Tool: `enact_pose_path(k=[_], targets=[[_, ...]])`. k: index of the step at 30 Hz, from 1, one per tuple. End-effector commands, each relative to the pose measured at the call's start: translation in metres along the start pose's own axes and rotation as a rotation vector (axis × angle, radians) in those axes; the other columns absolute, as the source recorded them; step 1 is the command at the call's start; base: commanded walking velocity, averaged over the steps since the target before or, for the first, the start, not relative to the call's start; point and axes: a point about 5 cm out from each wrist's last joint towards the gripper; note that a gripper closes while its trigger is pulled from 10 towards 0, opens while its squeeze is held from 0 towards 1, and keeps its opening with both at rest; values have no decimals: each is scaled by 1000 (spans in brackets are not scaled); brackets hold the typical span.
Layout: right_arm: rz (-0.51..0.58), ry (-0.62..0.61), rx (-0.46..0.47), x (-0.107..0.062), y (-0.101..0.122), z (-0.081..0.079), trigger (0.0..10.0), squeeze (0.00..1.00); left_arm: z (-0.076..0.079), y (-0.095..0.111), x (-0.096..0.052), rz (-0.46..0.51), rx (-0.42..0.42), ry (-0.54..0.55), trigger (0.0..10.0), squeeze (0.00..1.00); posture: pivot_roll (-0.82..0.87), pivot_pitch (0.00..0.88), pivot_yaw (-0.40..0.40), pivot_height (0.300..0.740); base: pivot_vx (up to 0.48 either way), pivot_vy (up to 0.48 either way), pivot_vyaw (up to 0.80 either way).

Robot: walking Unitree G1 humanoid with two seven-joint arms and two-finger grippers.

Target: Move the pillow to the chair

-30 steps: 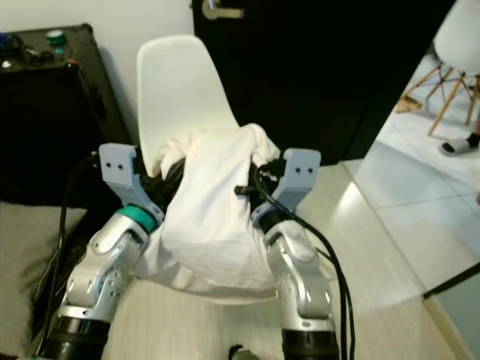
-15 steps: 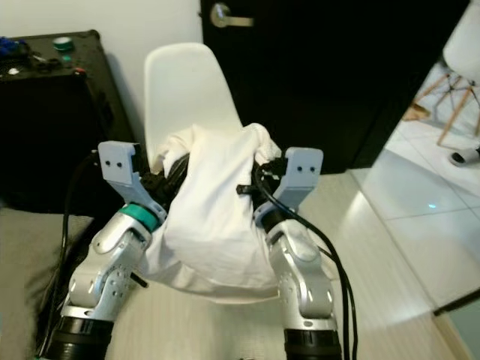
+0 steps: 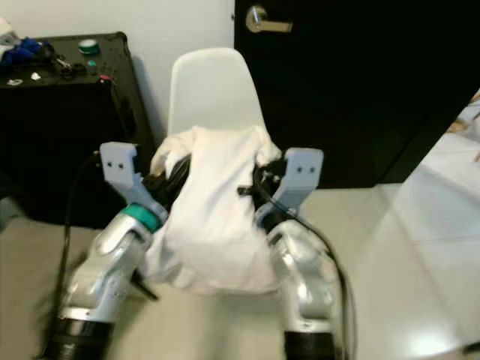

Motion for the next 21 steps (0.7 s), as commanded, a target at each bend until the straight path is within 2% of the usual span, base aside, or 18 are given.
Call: enact_pose_path(k=[1, 13, 21], targets=[[47, 94, 10, 4, 8, -21, 10000, 0, 26, 3, 7, 20, -11, -134, 10000, 0, -9, 0, 106, 740, 300, 0, 0], [47, 96, 7, 6, 9, -21, 10000, 0, 25, 3, 8, 23, -10, -134, 10000, 0, -8, 0, 105, 740, 302, 0, 0], [50, 122, -47, 6, 9, -25, 10000, 0, 26, 3, 8, 23, -14, -135, 10000, 0, -9, 0, 102, 740, 300, 0, 55]])
Point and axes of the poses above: a point about 5 cm out from each wrist's last joint towards the gripper, its own x axis pointing out of the wrist towards the gripper, its own y axis along the axis of the wrist's last joint, z = x × y, and after that the axes turned 4 degrees about -x, right-handed
